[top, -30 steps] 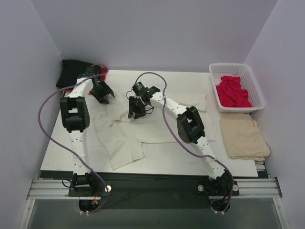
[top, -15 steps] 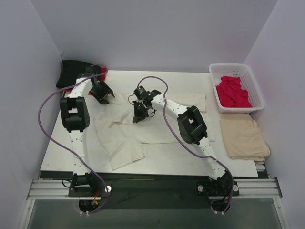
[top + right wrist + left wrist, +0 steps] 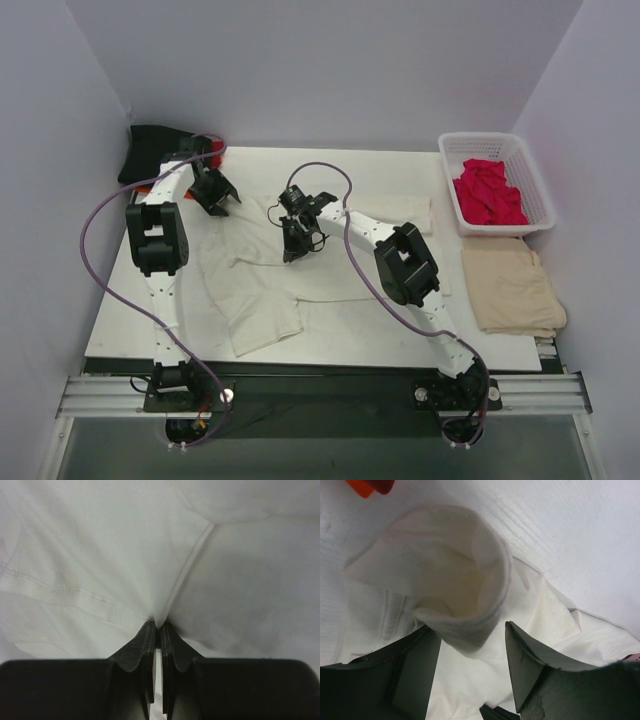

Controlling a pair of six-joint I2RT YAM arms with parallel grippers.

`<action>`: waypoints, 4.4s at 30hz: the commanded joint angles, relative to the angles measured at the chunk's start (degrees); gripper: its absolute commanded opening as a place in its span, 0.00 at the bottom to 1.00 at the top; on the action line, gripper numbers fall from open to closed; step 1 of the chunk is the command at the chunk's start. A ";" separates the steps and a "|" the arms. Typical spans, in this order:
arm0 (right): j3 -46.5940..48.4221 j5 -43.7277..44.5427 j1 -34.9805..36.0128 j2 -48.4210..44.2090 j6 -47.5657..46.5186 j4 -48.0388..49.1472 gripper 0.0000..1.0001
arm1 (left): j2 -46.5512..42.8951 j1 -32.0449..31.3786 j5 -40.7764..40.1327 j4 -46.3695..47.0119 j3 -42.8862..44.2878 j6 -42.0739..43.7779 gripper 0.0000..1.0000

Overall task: Fold and stack the t-shirts
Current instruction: Fold the flattened tshirt in 1/3 of the way

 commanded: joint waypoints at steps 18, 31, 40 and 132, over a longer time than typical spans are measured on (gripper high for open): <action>-5.87 16.80 -9.17 -16.03 -3.52 -12.88 0.46 | -14.75 -0.70 -10.86 1.33 -7.80 9.48 0.65; -0.16 21.46 -18.85 -10.41 -8.62 -15.87 0.44 | -12.02 -9.58 -7.87 1.06 -7.70 11.85 0.65; -5.34 24.36 -23.33 -11.81 -4.23 -15.87 0.42 | -11.41 -16.70 -6.73 2.21 -9.03 14.23 0.64; -4.65 22.07 -35.03 -14.01 -2.46 -15.08 0.00 | -9.29 -22.33 -20.88 0.01 -17.38 15.46 0.64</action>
